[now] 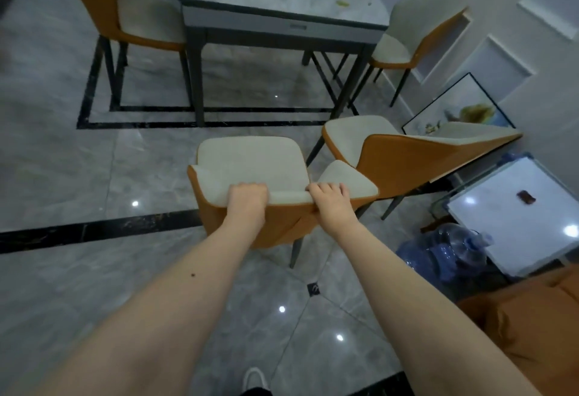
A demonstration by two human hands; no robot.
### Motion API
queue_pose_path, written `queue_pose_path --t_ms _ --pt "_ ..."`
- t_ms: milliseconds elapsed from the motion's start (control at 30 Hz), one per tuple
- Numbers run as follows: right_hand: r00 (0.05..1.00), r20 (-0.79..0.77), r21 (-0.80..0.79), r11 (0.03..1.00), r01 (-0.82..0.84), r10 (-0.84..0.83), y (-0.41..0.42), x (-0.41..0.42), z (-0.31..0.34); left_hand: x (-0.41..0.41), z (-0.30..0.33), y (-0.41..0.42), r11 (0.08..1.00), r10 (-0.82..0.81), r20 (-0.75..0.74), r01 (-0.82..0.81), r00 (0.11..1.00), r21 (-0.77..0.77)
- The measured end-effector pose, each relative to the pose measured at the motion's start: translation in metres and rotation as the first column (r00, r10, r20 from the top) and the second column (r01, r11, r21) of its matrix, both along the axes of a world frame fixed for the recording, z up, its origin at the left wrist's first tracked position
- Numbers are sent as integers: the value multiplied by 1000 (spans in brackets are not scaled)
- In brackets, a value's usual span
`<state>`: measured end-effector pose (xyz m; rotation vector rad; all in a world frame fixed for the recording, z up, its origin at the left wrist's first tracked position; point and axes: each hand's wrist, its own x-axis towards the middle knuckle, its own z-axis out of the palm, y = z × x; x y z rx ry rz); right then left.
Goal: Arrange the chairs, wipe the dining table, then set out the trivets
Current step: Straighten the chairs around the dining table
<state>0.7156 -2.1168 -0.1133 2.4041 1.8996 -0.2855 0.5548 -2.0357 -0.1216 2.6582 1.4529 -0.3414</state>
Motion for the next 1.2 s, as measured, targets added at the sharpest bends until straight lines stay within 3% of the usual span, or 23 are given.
queue_pose_path --t_ms 300,533,867,1200 --pt "998 62 217 976 -35 22 10 8 -27 7 -7 4 992 89 19 -90 996 91" --pt "995 87 222 973 -59 41 57 21 -26 23 -3 50 987 99 -21 -95 995 132" --pt "995 93 146 988 -42 28 177 53 -19 59 -3 179 991 76 -40 -71 996 114" --pt "995 97 191 981 -13 -6 337 99 -21 106 -5 339 994 53 4 -53 999 94"
